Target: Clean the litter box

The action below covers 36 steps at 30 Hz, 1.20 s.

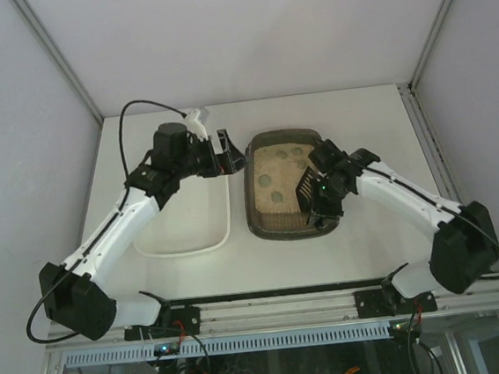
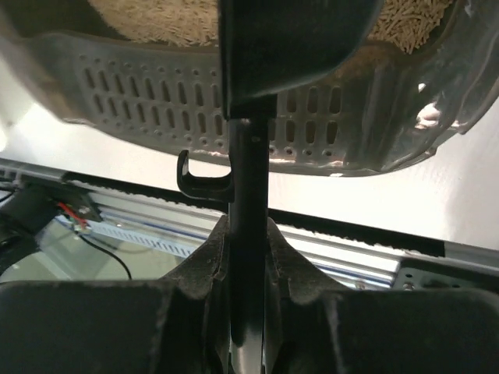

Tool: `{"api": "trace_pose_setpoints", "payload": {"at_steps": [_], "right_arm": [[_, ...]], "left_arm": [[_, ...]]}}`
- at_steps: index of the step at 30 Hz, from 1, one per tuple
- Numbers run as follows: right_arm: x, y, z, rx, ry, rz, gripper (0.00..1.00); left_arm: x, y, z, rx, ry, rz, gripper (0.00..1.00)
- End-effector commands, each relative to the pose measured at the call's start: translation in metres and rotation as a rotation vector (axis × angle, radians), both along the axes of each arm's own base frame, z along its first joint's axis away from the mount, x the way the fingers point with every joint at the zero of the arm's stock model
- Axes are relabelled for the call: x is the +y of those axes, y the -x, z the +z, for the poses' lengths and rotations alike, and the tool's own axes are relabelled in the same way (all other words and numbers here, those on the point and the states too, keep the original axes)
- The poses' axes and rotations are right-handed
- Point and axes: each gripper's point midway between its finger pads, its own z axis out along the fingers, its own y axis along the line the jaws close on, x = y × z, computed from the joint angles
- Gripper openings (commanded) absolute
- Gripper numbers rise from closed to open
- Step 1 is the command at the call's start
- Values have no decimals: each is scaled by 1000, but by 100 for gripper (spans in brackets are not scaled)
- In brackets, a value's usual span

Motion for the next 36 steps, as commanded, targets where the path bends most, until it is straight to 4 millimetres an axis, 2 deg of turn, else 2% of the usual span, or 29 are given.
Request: {"api": "trace_pose_setpoints", "payload": {"at_steps": [1,3,7,13,18,25,29,36], "right_arm": [[-3,9,-1,112,98,107,0],[1,3,-6,121,123,130,0],[16,-13,-6,117,110,151,0],[25,-28,-4,102,110,156,0],[26,-39,-4,83,127,153,0],[28,-56,4,19,125,171,0],[32,-65,6,17,95,175,0],[43,-70,-7,74,64,198,0]], "left_arm": [[14,-26,-39,61,36,274,100],[16,-32,-55,88,-4,307,100],[0,-35,-82,178,-41,328,100],[-18,-33,-104,256,-52,303,100],[-33,-19,-118,337,-7,261,100],[-37,-14,-110,307,9,245,100],[-38,-11,-113,323,19,240,100],[-35,-10,-108,294,20,238,100]]}}
